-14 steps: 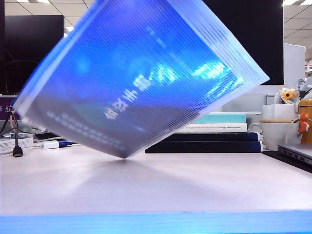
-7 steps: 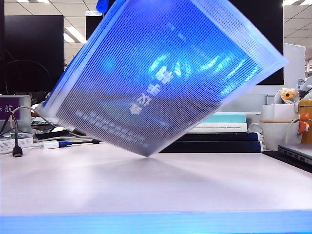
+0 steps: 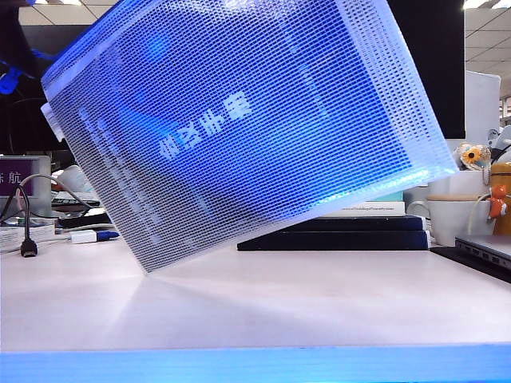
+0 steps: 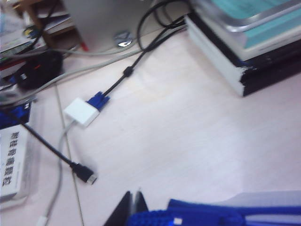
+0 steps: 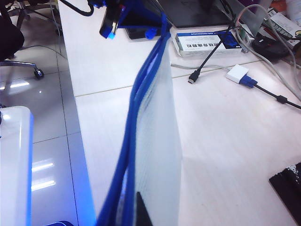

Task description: Pick up the transparent plastic file bag with a blue zipper and open its zipper.

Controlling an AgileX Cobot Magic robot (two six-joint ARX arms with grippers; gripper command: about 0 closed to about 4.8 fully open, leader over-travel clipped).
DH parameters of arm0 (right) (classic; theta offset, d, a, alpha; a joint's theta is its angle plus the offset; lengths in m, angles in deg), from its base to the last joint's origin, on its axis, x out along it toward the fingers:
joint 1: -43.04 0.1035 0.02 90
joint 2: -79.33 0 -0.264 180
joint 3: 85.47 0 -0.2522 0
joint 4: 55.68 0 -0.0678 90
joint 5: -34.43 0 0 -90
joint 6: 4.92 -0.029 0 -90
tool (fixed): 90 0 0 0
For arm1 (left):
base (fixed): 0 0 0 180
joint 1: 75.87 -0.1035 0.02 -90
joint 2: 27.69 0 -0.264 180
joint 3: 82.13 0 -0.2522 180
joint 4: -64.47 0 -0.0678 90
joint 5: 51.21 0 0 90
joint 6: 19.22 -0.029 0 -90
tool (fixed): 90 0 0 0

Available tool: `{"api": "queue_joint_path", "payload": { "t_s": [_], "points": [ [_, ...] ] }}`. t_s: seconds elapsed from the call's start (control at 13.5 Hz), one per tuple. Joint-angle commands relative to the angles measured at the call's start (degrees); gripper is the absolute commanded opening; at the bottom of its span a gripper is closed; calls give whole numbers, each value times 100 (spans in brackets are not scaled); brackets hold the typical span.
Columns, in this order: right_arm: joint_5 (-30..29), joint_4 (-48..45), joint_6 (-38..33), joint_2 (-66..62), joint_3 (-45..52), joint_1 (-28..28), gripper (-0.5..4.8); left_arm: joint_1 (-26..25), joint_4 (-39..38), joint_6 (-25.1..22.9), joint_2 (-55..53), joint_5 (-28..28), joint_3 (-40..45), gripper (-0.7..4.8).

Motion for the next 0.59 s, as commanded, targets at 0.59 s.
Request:
{"api": "queue_joint_path", "payload": {
  "t_s": [0.59],
  "points": [
    [1261,588,1110,-1388,-17,-323,-5,-22,131,1126,22,-1919,-33,479]
  ]
}}
